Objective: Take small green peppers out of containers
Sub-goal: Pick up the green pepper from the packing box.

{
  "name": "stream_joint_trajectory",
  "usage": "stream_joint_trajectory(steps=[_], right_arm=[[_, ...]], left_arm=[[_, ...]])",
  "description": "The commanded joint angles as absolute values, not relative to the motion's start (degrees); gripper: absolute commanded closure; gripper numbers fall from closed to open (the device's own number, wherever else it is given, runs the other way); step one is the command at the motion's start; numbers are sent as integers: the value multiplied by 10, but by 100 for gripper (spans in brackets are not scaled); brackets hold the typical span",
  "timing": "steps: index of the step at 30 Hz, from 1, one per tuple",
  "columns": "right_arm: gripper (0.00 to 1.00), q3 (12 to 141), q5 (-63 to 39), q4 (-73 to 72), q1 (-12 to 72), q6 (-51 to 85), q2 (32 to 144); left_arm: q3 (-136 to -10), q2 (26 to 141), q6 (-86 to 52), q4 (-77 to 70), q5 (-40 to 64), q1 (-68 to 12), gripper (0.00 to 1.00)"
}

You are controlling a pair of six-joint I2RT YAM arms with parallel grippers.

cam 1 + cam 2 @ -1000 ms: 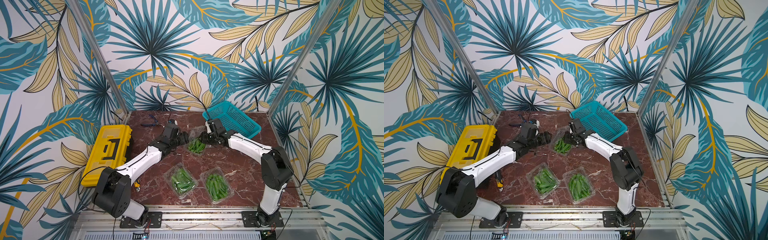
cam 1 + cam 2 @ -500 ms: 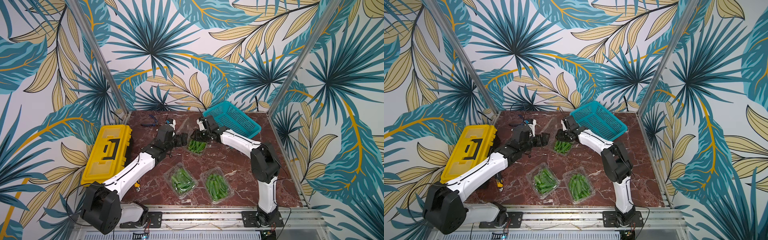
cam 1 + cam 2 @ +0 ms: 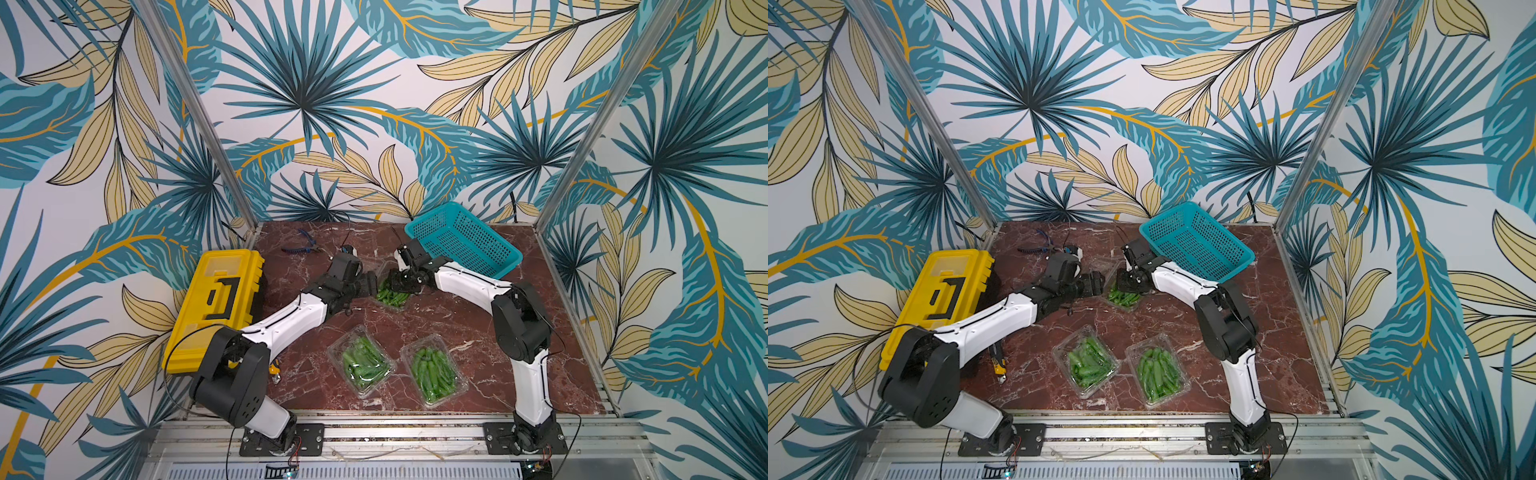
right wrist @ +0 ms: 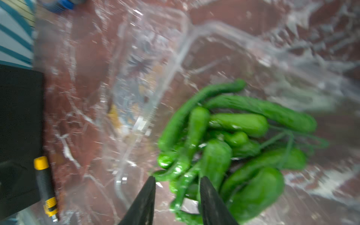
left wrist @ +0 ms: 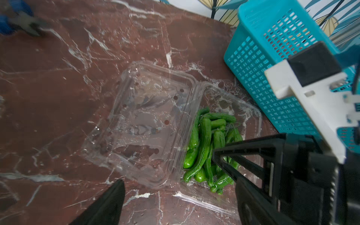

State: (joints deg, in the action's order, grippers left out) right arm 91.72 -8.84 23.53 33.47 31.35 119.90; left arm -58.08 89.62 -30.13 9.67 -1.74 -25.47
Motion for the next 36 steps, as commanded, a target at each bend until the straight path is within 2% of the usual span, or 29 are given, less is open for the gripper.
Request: stream_joint_trajectory(steps=[1,15,18,21,25,36], right_arm=[[62,906,-49,262,336,322,1195],[68,925,-36,278,336,305,1226],[73,928,-54,268,336,309,1235],[82,927,-59,260,336,307,1232],[92,904,-65,227,336,299,1203],[94,850,-42,152,329,265,1079]], left_arm=[[-627,917,-310,89,-1,-262,13],[-667,990,-313,90,-9,-295,19],[-669,995,-314,91,-6,-296,21],[-666,995,-318,91,-6,-296,23],[-667,998,-318,91,0,-296,26],[-694,1003,-258,110,-1,-319,29]])
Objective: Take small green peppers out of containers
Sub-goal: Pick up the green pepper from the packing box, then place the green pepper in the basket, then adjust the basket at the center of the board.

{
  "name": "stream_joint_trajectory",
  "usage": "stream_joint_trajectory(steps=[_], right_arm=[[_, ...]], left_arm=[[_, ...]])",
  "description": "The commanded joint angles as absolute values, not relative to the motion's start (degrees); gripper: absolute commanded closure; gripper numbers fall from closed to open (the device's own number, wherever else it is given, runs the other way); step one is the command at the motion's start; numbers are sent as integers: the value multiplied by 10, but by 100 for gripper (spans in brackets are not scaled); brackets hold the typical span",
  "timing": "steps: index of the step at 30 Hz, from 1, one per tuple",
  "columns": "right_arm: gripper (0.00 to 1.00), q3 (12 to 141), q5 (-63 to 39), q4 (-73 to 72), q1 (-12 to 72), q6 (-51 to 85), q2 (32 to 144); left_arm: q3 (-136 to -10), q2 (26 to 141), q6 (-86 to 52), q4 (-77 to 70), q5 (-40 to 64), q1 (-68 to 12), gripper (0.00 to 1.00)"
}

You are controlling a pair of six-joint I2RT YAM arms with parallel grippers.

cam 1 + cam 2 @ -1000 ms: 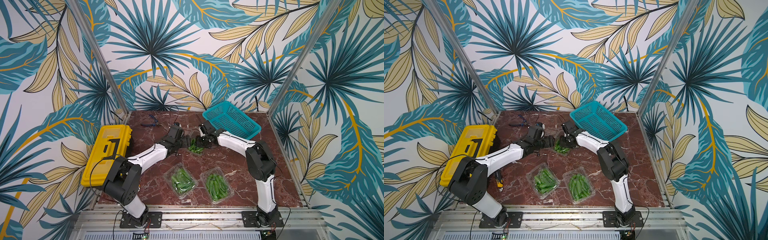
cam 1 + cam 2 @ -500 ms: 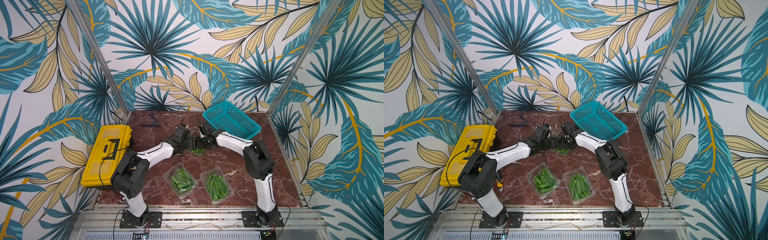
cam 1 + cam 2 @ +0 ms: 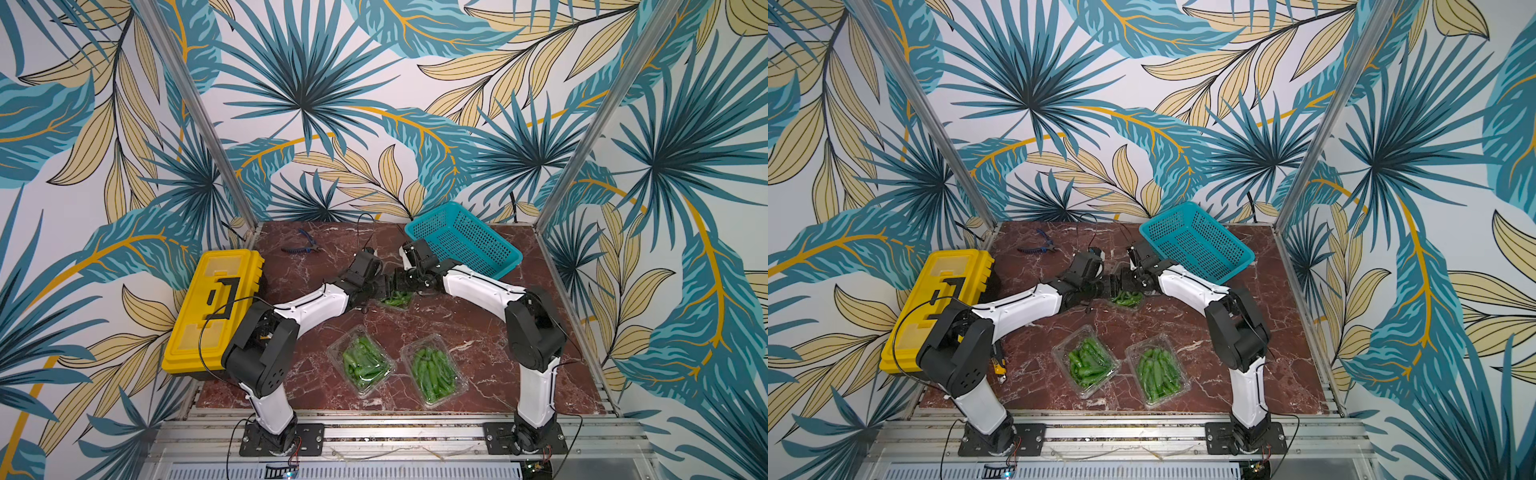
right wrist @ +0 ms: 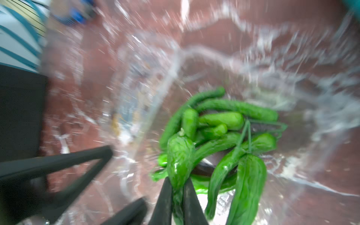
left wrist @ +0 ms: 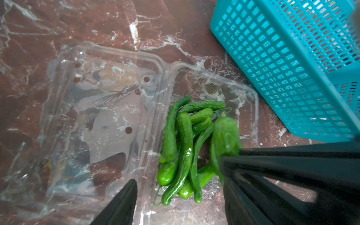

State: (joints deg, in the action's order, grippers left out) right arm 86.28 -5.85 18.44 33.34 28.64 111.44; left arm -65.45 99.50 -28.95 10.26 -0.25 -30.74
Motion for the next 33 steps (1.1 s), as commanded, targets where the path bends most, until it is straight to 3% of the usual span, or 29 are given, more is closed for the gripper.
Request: stream_joint_trajectory(steps=[1,8,15,18,21,24,33], right_arm=[[94,849,-40,150,325,262,1073],[95,799,-3,97,261,274,1011],[94,749,156,116,205,277,970],[93,746,176,154,191,276,982],[85,747,178,176,179,279,995],[69,737,174,175,178,279,996],[66,698,120,147,178,277,986]], left_arm=[[-699,1004,-250,111,2,-322,29],[-719,1017,-264,121,24,-327,28],[-736,1020,-251,126,29,-337,28],[-749,1030,-245,135,35,-341,28],[-760,1040,-244,143,38,-346,28],[-771,1050,-245,153,38,-349,28],[-820,1089,-258,224,5,-352,32]])
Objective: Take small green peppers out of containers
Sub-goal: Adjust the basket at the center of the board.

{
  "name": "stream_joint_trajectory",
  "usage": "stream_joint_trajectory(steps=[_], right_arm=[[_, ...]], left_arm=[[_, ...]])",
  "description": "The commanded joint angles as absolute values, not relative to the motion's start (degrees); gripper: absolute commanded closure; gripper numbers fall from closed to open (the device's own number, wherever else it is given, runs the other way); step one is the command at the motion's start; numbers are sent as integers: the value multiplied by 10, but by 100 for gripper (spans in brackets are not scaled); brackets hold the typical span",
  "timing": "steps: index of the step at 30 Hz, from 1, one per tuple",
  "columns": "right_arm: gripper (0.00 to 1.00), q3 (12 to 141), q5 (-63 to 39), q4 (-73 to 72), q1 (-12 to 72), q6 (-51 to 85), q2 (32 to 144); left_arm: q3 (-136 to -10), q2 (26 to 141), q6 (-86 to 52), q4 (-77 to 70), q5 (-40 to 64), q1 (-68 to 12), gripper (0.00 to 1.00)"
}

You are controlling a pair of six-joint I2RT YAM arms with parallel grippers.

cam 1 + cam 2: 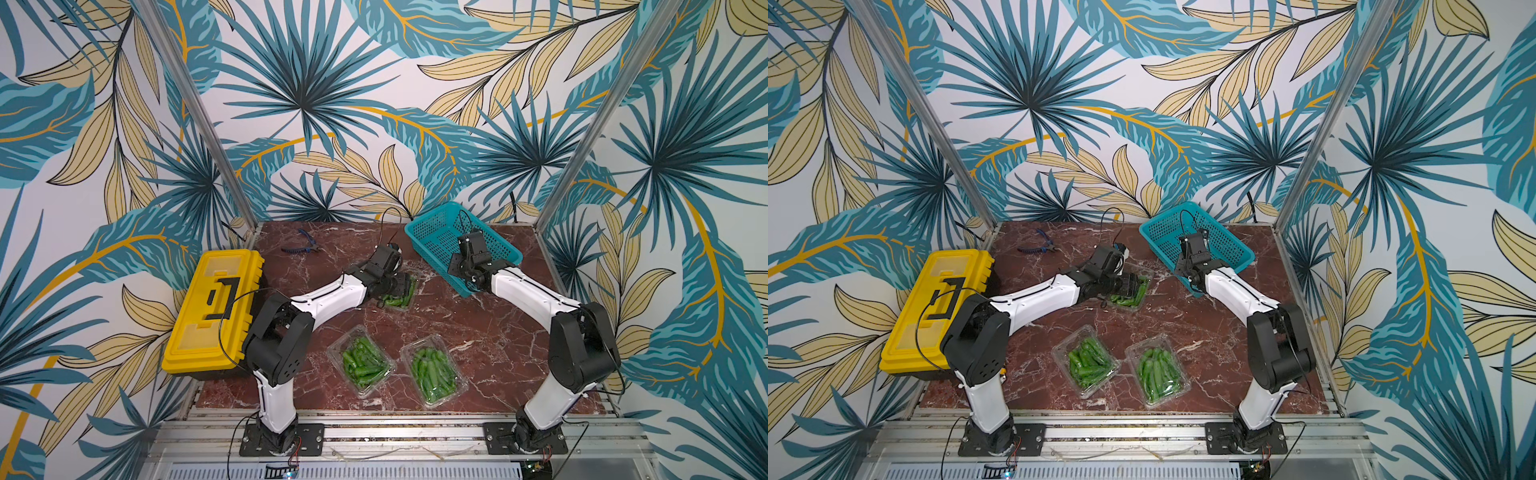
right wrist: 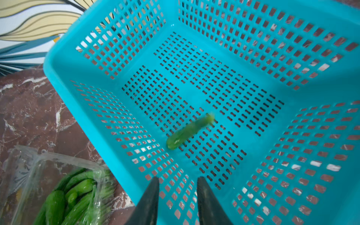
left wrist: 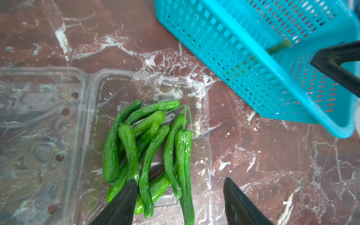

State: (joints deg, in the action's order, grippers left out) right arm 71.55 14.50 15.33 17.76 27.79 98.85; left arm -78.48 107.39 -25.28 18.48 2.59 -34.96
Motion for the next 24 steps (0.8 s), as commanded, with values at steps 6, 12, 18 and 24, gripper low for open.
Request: stream_joint_trajectory(steps=[6,12,18,24], right_arm=[[66,678,107,147,178,269,990],[67,662,109,139,178,269,985],[67,656,91,137,178,272,982],[67,656,76,135,177,261,970]], left_arm=[[-864,1130,-276,273,-3,-351,39],[-876,1147,-286,291,-13,-342,51],[-885,1168,-287,296,-19,-335,56],[-909,1189,-281,306,-26,-335,57]])
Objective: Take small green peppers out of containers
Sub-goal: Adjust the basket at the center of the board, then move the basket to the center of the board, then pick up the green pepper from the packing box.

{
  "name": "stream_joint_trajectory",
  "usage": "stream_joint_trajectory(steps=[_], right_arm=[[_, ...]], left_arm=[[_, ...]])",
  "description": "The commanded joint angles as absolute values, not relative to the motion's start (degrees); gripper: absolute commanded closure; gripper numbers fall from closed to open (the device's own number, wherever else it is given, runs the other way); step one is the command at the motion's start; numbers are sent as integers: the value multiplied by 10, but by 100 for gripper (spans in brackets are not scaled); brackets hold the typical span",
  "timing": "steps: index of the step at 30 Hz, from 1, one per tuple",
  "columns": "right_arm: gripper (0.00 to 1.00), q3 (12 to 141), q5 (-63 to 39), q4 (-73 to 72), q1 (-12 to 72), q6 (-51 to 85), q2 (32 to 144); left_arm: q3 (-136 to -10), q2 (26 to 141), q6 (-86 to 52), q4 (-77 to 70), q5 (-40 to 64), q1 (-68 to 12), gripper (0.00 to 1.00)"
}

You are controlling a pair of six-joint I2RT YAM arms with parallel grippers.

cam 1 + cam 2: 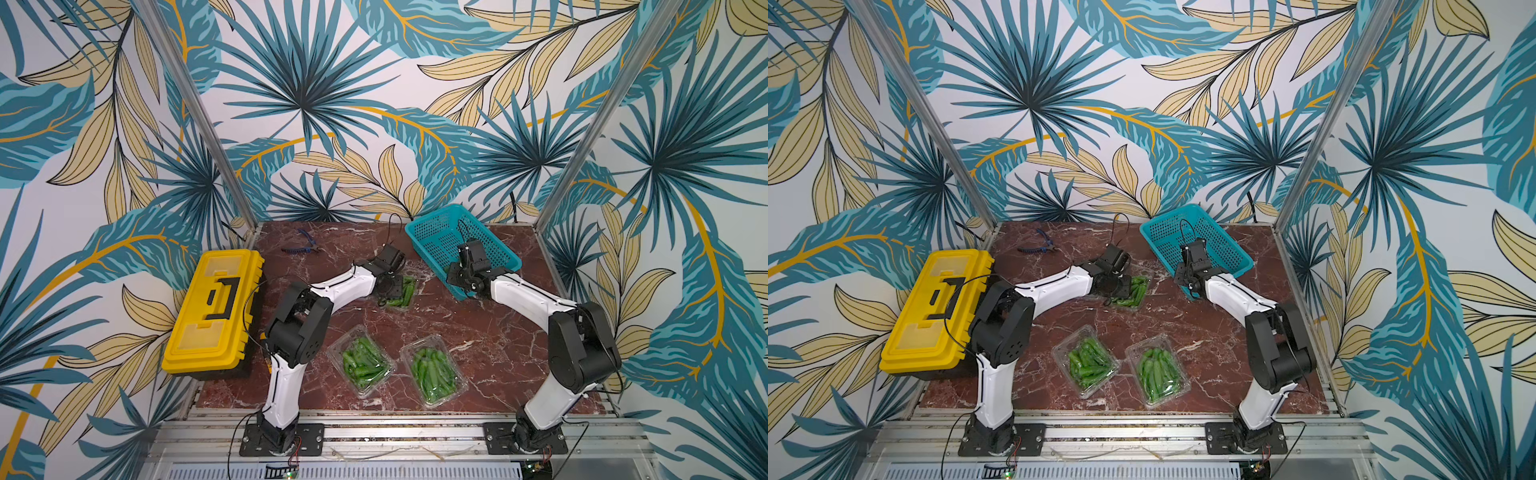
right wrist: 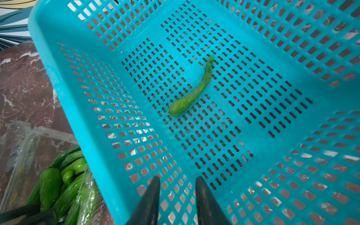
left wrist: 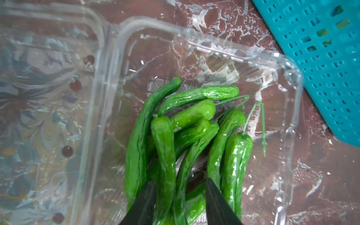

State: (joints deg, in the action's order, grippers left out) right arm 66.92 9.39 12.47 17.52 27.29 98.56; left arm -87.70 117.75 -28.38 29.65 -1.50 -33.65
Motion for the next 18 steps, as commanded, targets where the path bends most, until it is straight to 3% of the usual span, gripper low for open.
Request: stream_joint_trajectory(steps=[1,12,18], right_arm=[[67,658,73,134,178,258,969],[67,673,45,130,160,272,989],[67,680,17,130,144,283,1009]], left_arm=[[-913,1191,-279,308,-29,-335,57],[-947,1221,-265,334,-29,-336,61],[-947,1222,-259,341,-29,-337,72]])
